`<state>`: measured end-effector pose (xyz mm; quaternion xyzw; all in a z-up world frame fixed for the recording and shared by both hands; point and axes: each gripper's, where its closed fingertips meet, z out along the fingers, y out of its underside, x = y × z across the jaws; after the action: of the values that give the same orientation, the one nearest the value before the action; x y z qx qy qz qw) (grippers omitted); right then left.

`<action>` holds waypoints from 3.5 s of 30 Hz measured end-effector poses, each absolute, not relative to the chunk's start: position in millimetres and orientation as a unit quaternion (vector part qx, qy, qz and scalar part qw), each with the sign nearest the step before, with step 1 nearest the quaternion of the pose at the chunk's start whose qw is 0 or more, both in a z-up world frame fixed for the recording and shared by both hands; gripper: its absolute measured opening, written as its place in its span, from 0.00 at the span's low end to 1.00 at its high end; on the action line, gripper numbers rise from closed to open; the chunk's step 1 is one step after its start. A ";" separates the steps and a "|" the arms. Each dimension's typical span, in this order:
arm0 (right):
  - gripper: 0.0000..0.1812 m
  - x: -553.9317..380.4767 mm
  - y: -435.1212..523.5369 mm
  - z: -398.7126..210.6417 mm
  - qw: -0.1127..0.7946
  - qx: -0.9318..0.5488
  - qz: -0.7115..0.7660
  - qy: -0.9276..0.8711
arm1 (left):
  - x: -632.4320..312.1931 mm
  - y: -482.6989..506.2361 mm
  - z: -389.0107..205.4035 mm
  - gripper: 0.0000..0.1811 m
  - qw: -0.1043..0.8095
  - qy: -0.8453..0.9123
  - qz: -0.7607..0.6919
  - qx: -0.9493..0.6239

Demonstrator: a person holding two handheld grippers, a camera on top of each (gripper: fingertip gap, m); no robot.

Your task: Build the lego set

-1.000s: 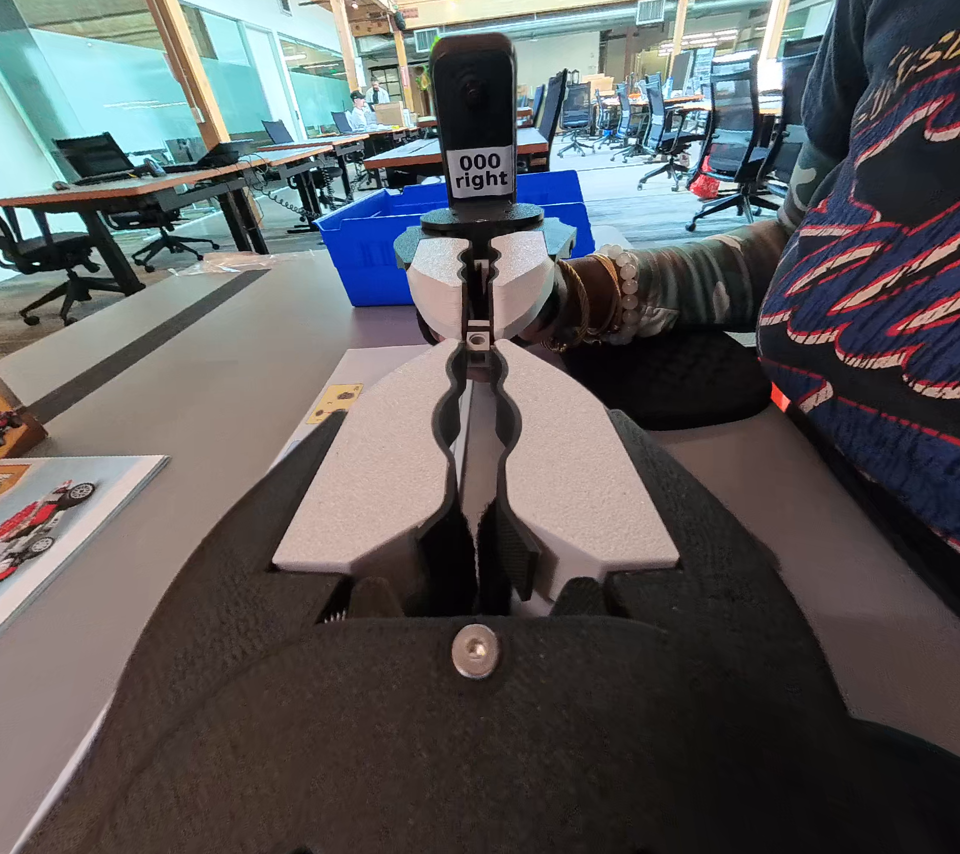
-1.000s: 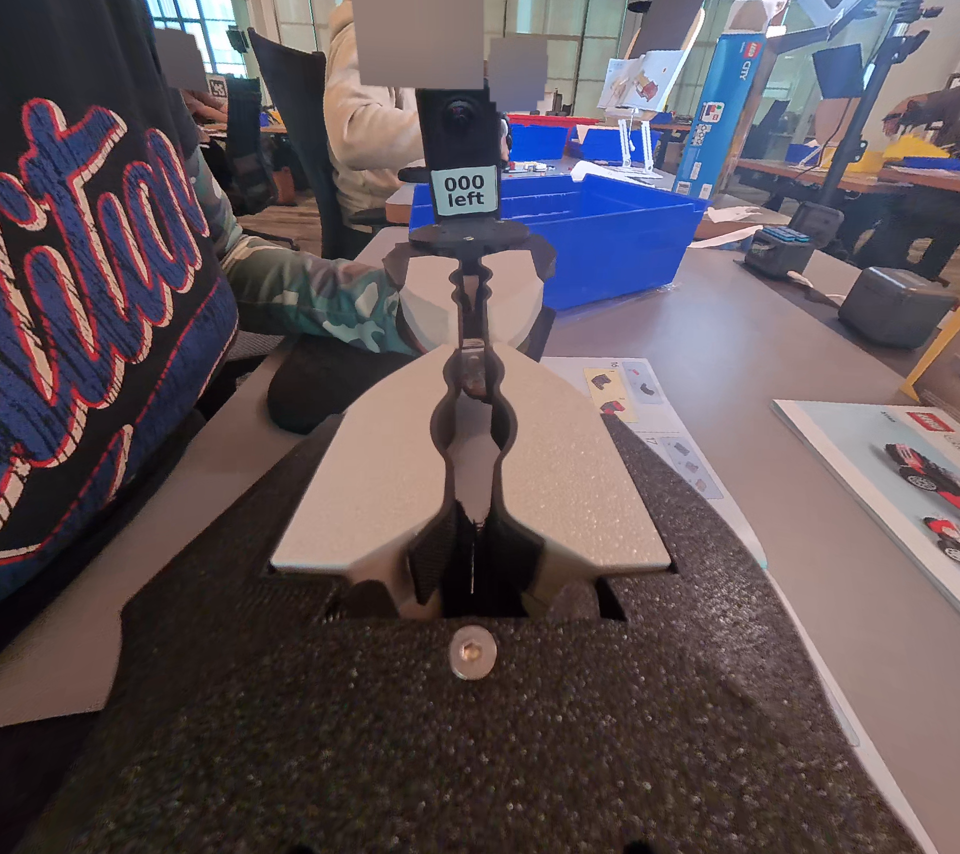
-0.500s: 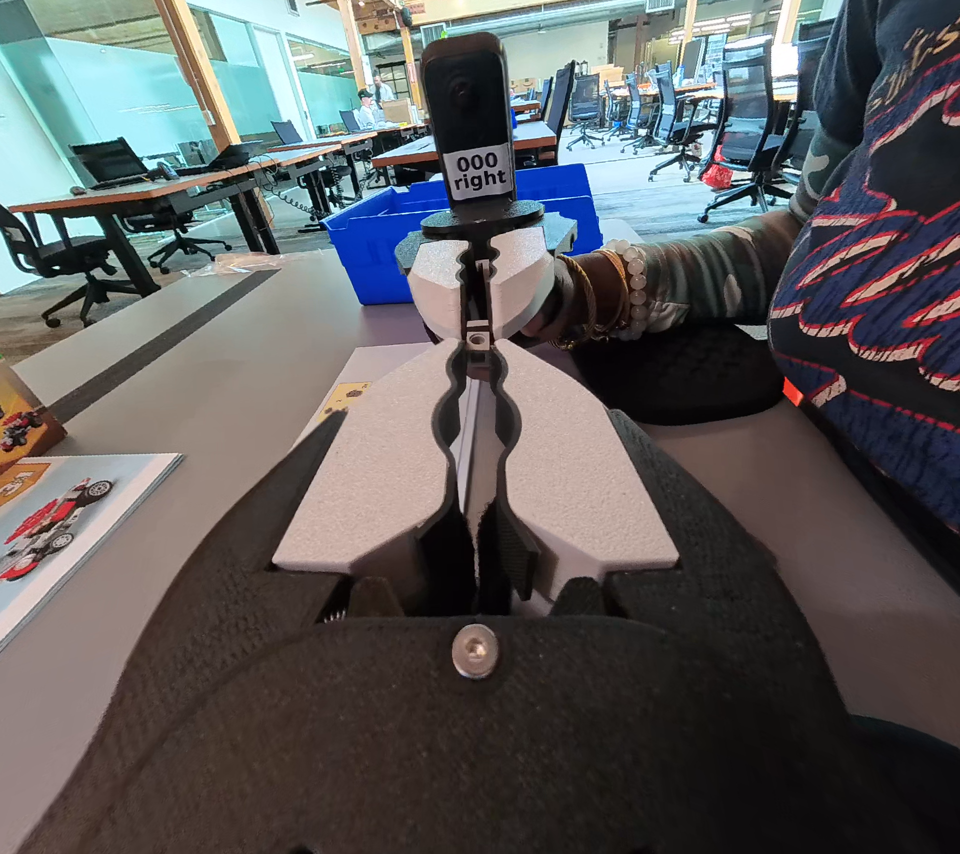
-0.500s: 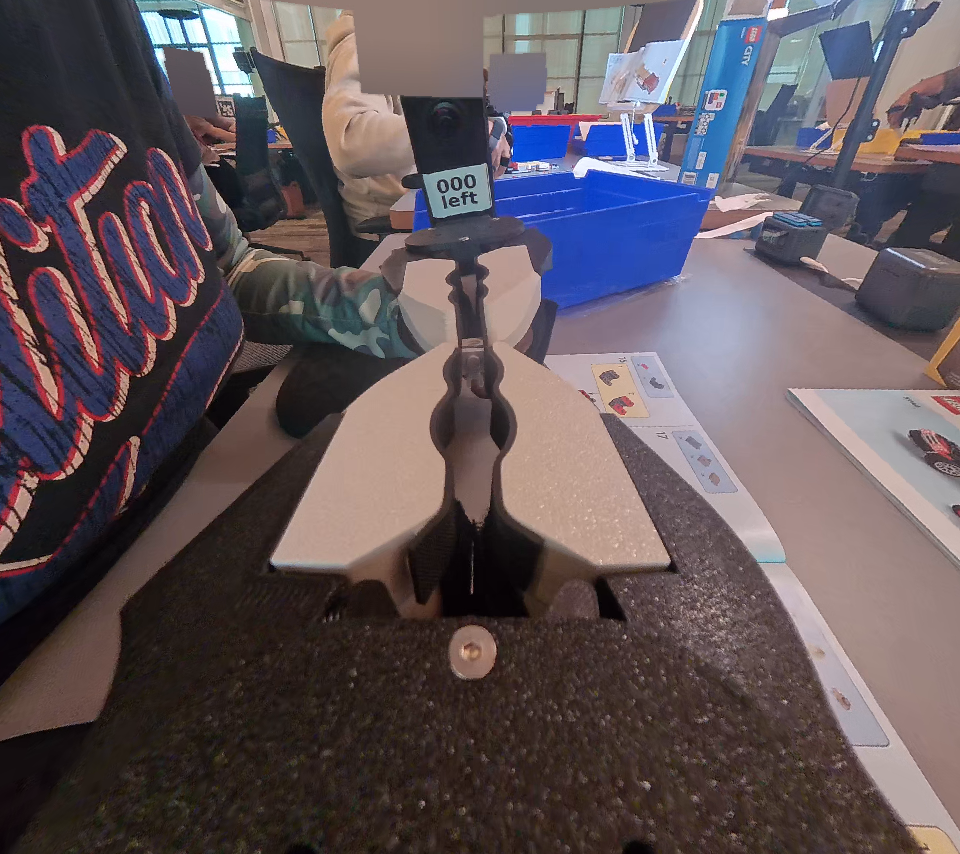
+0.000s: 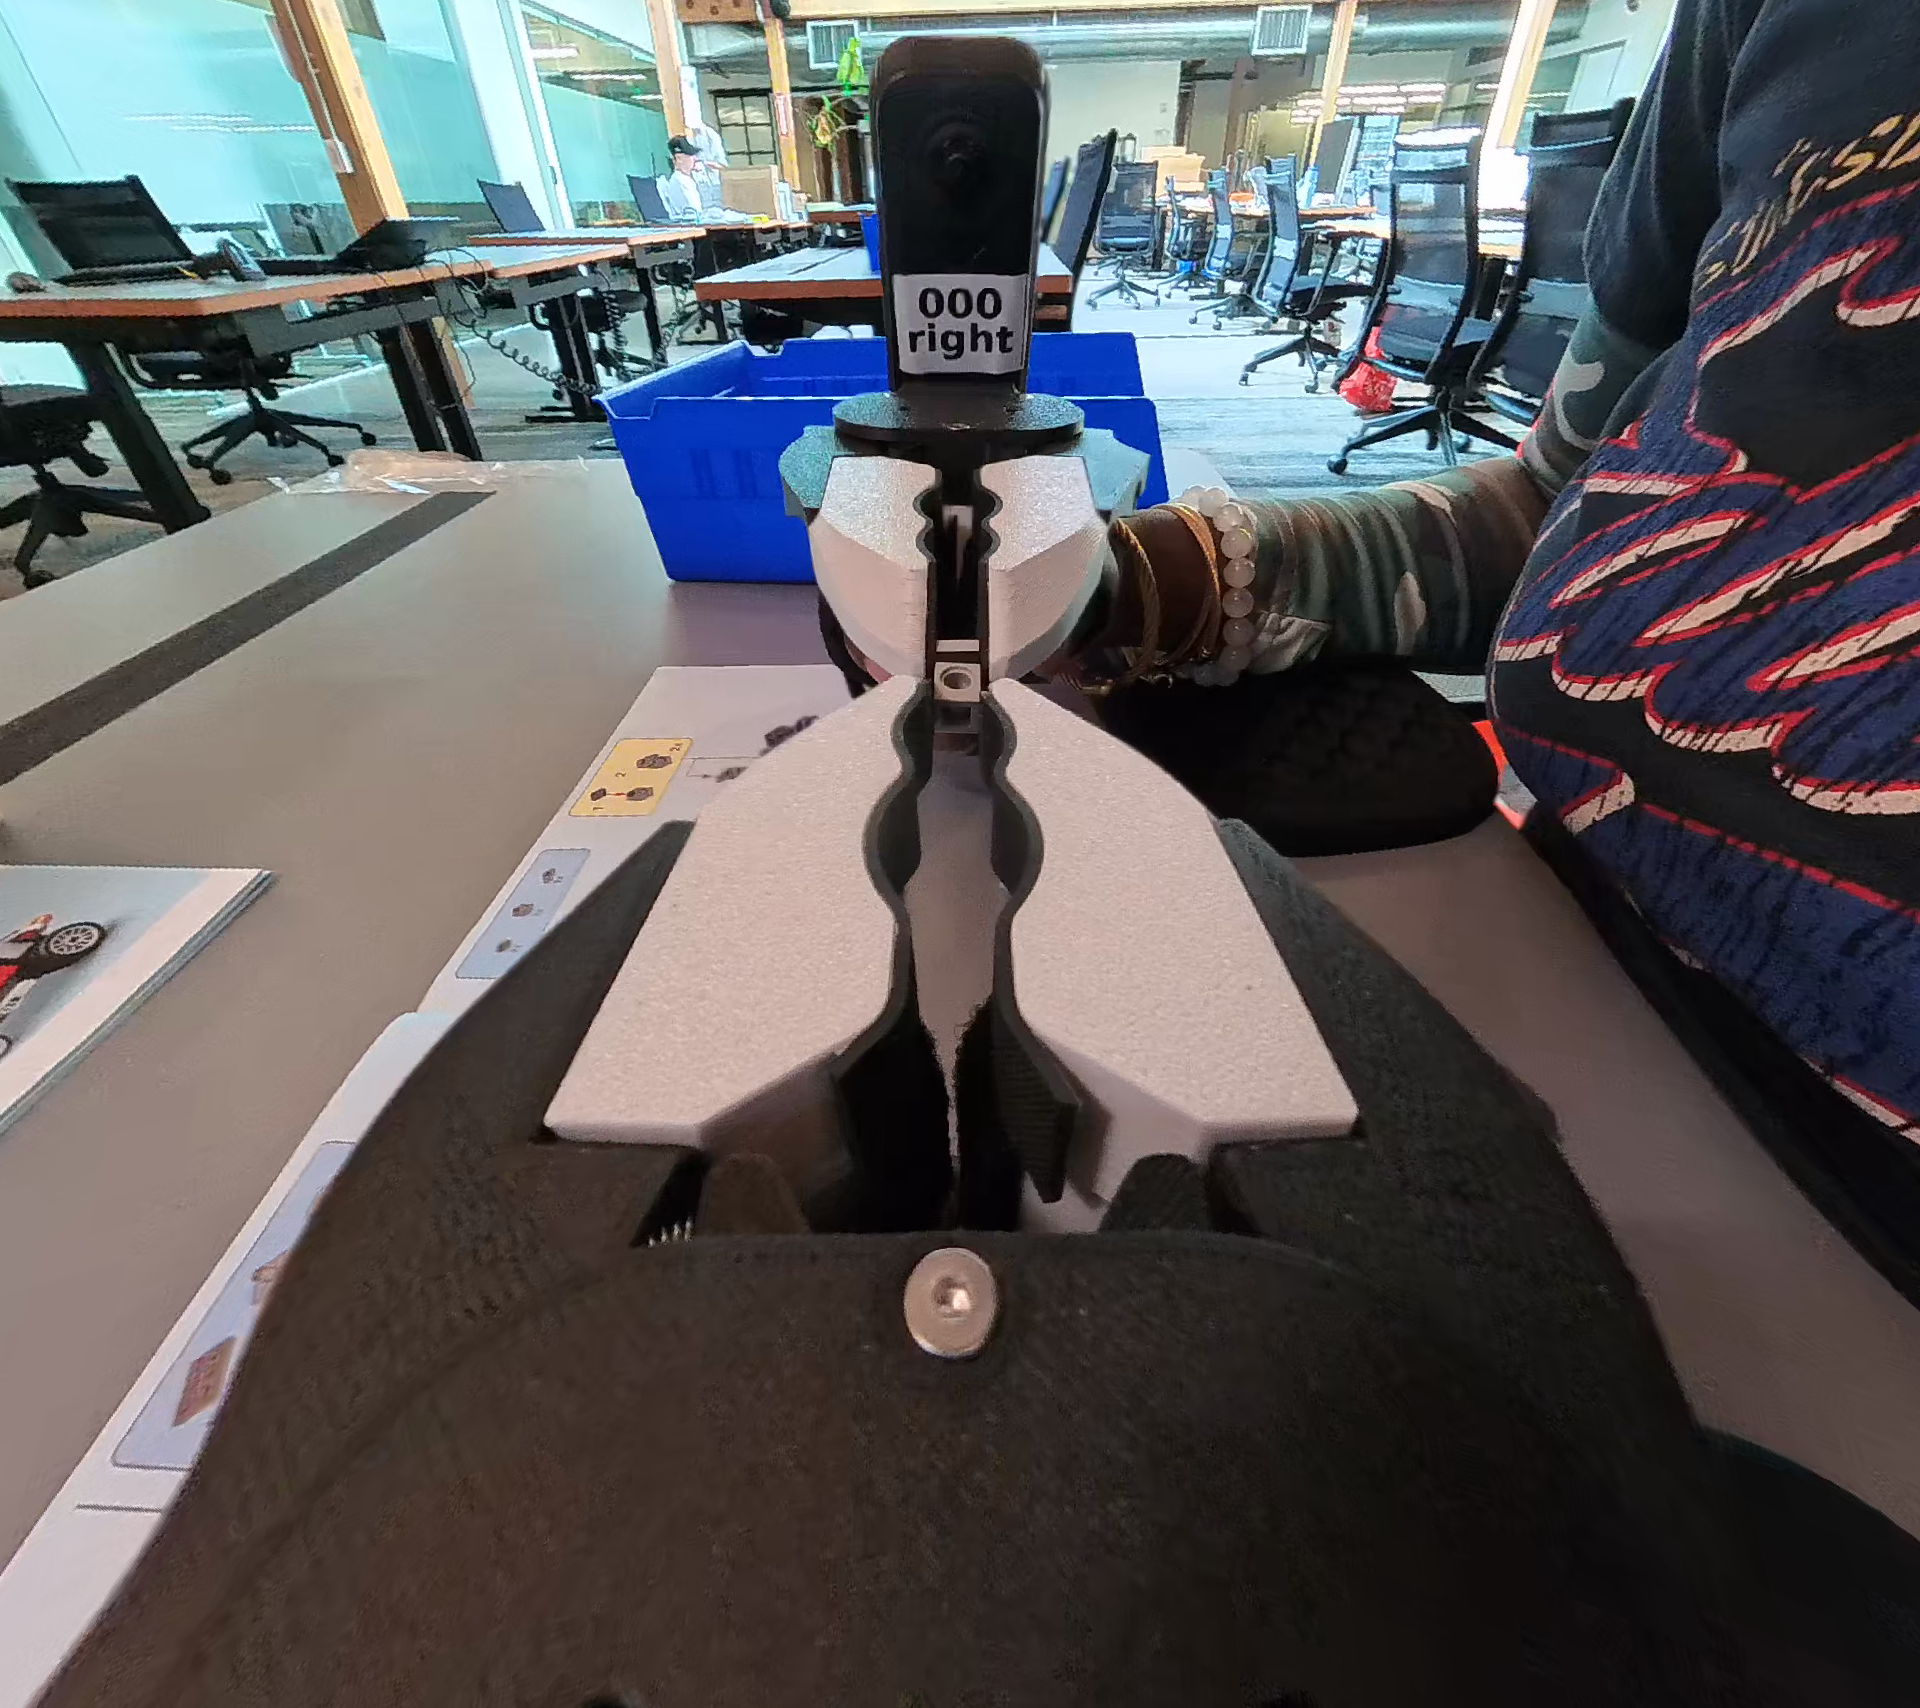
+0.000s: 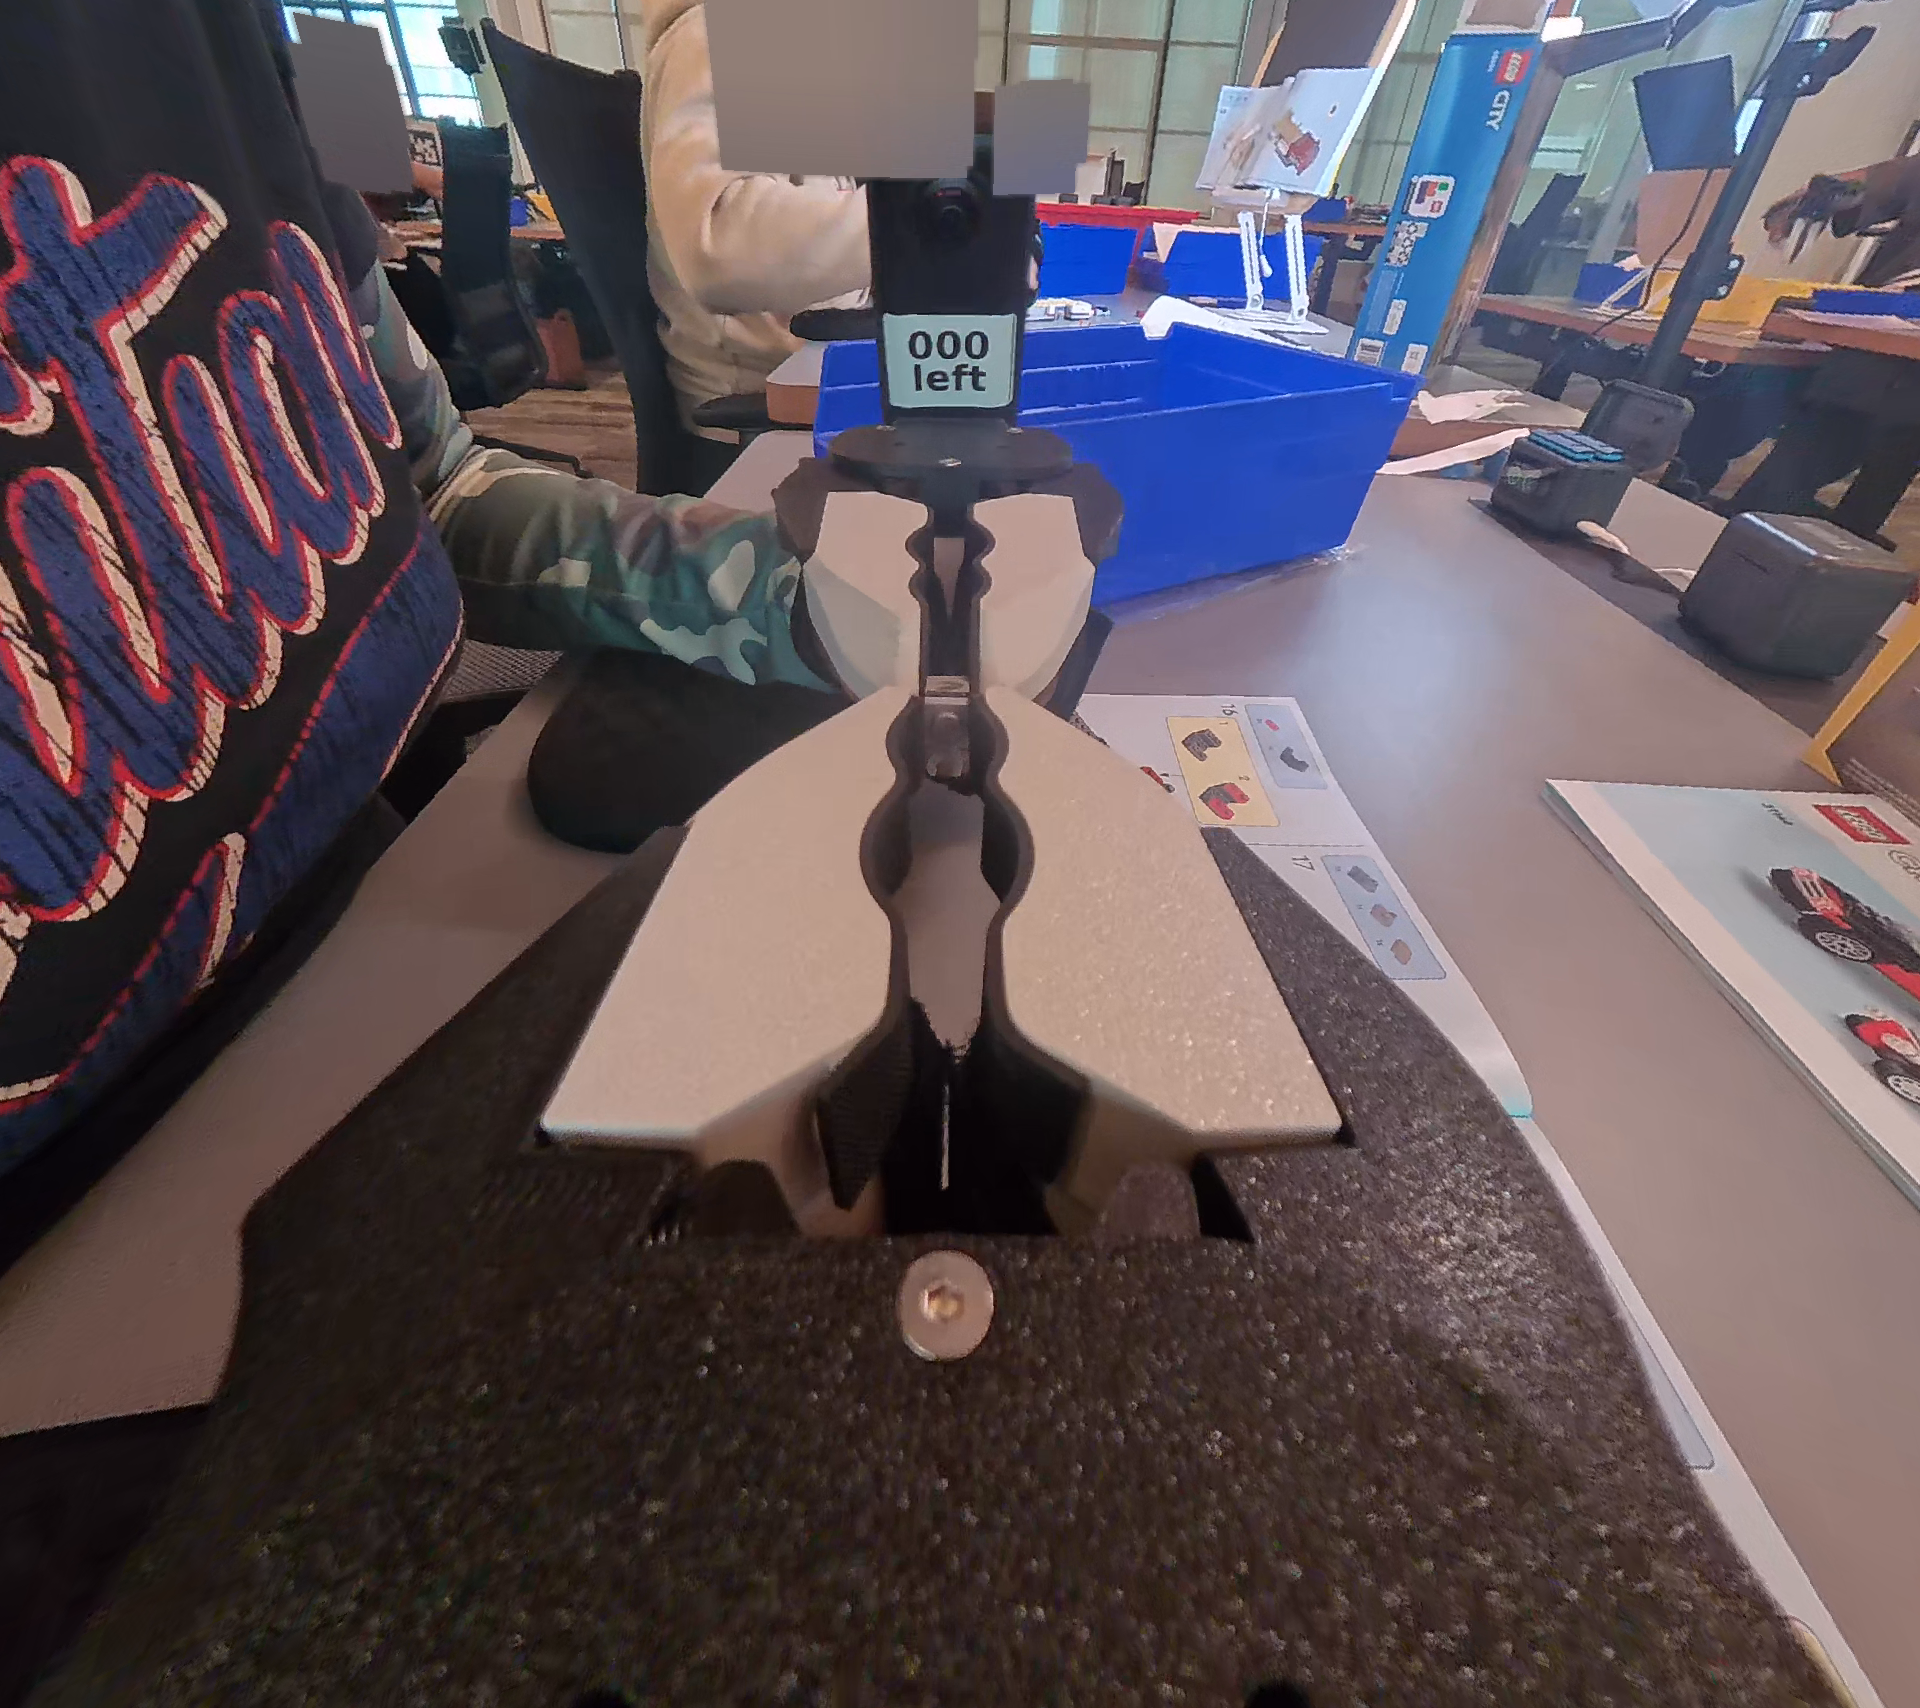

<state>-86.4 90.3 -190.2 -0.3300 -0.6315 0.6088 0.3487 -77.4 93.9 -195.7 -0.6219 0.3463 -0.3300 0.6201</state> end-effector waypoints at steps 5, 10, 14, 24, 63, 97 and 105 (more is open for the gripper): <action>0.07 -86.5 96.5 -183.8 0.339 -0.344 0.628 -0.610 | -80.2 97.2 -193.1 0.04 0.633 0.342 -0.314 -0.619; 0.05 -86.2 94.0 -188.1 0.333 -0.343 0.621 -0.621 | -80.1 96.6 -192.5 0.04 0.635 0.341 -0.316 -0.617; 0.04 -85.8 93.5 -188.1 0.333 -0.341 0.621 -0.622 | -78.8 96.3 -194.2 0.04 0.633 0.346 -0.312 -0.619; 0.04 -87.5 88.5 -187.3 0.336 -0.330 0.623 -0.624 | -73.8 95.9 -198.9 0.04 0.627 0.357 -0.304 -0.622; 0.06 -86.5 89.0 -183.8 0.350 -0.321 0.624 -0.620 | -76.8 95.8 -194.2 0.04 0.639 0.364 -0.288 -0.613; 0.04 -87.0 90.2 -187.2 0.354 -0.328 0.614 -0.625 | -78.3 93.5 -199.0 0.04 0.616 0.345 -0.334 -0.624; 0.04 -69.5 120.0 -171.6 0.369 -0.365 0.606 -0.603 | -108.4 111.0 -178.3 0.27 0.694 0.277 -0.257 -0.613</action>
<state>-69.5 120.0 -171.6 -0.3649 -0.6029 0.6057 0.3694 -108.4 111.0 -178.3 -0.6128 0.2773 -0.2573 0.6938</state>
